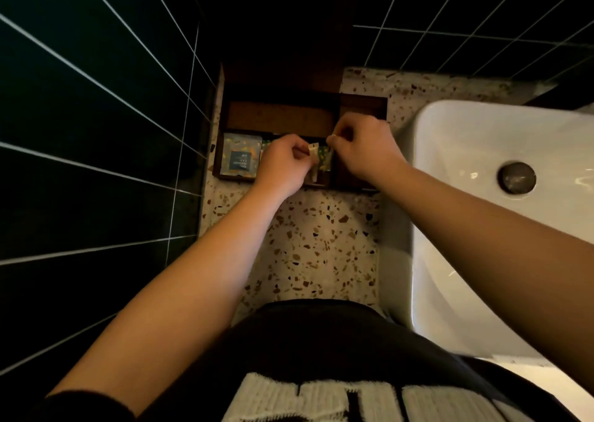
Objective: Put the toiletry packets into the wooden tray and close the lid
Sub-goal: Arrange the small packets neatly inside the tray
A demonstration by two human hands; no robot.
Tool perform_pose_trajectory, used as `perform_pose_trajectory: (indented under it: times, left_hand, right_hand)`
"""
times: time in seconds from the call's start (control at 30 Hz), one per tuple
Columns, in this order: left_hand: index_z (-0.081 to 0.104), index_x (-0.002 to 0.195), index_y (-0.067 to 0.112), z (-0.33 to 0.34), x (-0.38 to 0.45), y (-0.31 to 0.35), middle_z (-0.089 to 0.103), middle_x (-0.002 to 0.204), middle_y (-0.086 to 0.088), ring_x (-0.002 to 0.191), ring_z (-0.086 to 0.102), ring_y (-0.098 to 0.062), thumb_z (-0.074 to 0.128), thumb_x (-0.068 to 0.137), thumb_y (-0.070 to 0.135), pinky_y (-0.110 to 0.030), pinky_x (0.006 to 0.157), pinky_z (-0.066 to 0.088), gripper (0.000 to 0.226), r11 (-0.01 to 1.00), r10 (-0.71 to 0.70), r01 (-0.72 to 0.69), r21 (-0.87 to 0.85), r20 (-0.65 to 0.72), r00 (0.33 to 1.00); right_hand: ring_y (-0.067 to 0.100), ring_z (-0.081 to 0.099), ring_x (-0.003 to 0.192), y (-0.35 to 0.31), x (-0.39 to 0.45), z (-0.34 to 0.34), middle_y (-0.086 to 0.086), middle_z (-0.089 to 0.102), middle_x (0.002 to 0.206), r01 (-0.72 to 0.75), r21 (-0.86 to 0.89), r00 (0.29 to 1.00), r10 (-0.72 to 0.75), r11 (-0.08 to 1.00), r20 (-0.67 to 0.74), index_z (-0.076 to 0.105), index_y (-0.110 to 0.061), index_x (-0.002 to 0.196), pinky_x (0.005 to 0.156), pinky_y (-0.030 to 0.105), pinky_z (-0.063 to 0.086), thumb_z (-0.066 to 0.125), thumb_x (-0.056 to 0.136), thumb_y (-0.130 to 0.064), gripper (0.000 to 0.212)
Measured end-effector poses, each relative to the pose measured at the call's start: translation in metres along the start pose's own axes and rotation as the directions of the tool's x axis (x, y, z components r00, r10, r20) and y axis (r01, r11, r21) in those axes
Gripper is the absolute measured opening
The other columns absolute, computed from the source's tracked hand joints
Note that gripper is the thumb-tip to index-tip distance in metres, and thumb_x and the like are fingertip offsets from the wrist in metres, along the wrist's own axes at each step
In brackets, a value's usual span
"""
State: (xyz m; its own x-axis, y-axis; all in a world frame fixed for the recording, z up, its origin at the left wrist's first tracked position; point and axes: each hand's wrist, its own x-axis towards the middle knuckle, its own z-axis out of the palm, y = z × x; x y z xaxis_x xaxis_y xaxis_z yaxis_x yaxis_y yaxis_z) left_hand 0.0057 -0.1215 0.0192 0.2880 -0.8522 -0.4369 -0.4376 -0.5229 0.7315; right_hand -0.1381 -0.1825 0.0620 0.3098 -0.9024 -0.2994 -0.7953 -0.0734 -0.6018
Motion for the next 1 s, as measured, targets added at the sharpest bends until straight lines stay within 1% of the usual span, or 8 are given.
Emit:
perform_pose_trajectory:
  times: [0.13, 0.2, 0.3, 0.4, 0.6, 0.73, 0.87, 1.0]
  left_hand:
    - [0.064, 0.097, 0.019, 0.006, 0.012, 0.001, 0.061, 0.076, 0.006, 0.07, 0.057, -0.009, 0.071, 0.092, 0.018, -0.024, 0.056, 0.04, 0.008, 0.999, -0.046, 0.045, 0.027, 0.018, 0.999]
    - [0.066, 0.097, 0.018, 0.009, 0.015, 0.002, 0.062, 0.076, 0.005, 0.071, 0.058, -0.01, 0.071, 0.091, 0.016, -0.025, 0.056, 0.041, 0.007, 0.997, -0.066, 0.064, 0.048, 0.04, 0.997]
    - [0.065, 0.092, 0.021, 0.015, 0.02, -0.001, 0.064, 0.082, 0.0, 0.079, 0.062, -0.021, 0.065, 0.092, 0.013, -0.028, 0.057, 0.041, 0.008, 0.992, -0.098, 0.094, 0.083, 0.051, 0.994]
    - [0.063, 0.091, 0.023, 0.017, 0.023, -0.003, 0.067, 0.089, -0.002, 0.085, 0.063, -0.024, 0.067, 0.091, 0.015, -0.031, 0.065, 0.046, 0.009, 0.989, -0.12, 0.116, 0.095, 0.046, 0.992]
    - [0.066, 0.092, 0.019, 0.021, 0.026, -0.004, 0.069, 0.095, -0.008, 0.089, 0.064, -0.027, 0.059, 0.094, 0.008, -0.039, 0.078, 0.055, 0.013, 0.989, -0.092, 0.086, 0.123, 0.044, 0.995]
    - [0.071, 0.107, 0.015, 0.028, 0.026, -0.009, 0.073, 0.104, -0.009, 0.097, 0.068, -0.027, 0.063, 0.093, 0.01, -0.041, 0.085, 0.057, 0.017, 0.988, -0.095, 0.094, 0.12, 0.007, 0.995]
    - [0.062, 0.092, 0.022, 0.028, 0.027, -0.011, 0.07, 0.095, -0.006, 0.089, 0.067, -0.024, 0.073, 0.088, 0.012, -0.039, 0.077, 0.056, 0.016, 0.99, -0.1, 0.1, 0.099, 0.001, 0.995]
    - [0.062, 0.091, 0.02, 0.025, 0.021, -0.01, 0.067, 0.088, -0.004, 0.085, 0.065, -0.024, 0.061, 0.091, 0.008, -0.039, 0.073, 0.056, 0.012, 0.992, -0.046, 0.049, 0.116, -0.032, 0.998]
  right_hand:
    - [0.022, 0.062, 0.079, -0.002, 0.019, 0.007, 0.007, 0.063, 0.096, -0.043, -0.133, 0.993, 0.057, 0.99, 0.105, 0.065, -0.013, 0.101, 0.062, 0.031, 0.047, 0.062, 0.094, -0.028, 0.017]
    - [0.026, 0.061, 0.083, -0.003, 0.028, 0.011, 0.011, 0.063, 0.101, -0.061, -0.189, 0.986, 0.088, 0.98, 0.14, 0.064, -0.011, 0.103, 0.065, 0.033, 0.045, 0.062, 0.093, -0.027, 0.019]
    - [0.027, 0.056, 0.081, -0.006, 0.034, 0.017, 0.014, 0.061, 0.105, -0.073, -0.276, 0.974, 0.128, 0.958, 0.188, 0.062, -0.008, 0.106, 0.066, 0.033, 0.043, 0.06, 0.093, -0.023, 0.02]
    - [0.029, 0.056, 0.082, -0.009, 0.032, 0.024, 0.014, 0.058, 0.109, -0.053, -0.378, 0.962, 0.149, 0.924, 0.229, 0.059, -0.008, 0.111, 0.066, 0.035, 0.043, 0.059, 0.093, -0.019, 0.021]
    - [0.034, 0.062, 0.1, -0.008, 0.03, 0.03, 0.013, 0.056, 0.119, 0.023, -0.542, 0.969, 0.114, 0.84, 0.217, 0.059, -0.009, 0.121, 0.068, 0.037, 0.047, 0.057, 0.096, -0.017, 0.026]
    - [0.036, 0.063, 0.1, -0.001, 0.028, 0.034, 0.014, 0.055, 0.119, 0.069, -0.575, 0.979, 0.057, 0.816, 0.197, 0.061, -0.009, 0.121, 0.066, 0.038, 0.046, 0.06, 0.094, -0.013, 0.027]
    - [0.035, 0.062, 0.102, 0.002, 0.025, 0.036, 0.013, 0.052, 0.123, 0.072, -0.555, 0.98, 0.045, 0.829, 0.195, 0.058, -0.012, 0.125, 0.067, 0.038, 0.048, 0.063, 0.092, -0.013, 0.033]
    - [0.035, 0.061, 0.102, 0.003, 0.015, 0.025, 0.013, 0.053, 0.123, 0.074, -0.449, 0.986, 0.001, 0.89, 0.166, 0.056, -0.012, 0.125, 0.071, 0.039, 0.051, 0.059, 0.093, -0.023, 0.034]
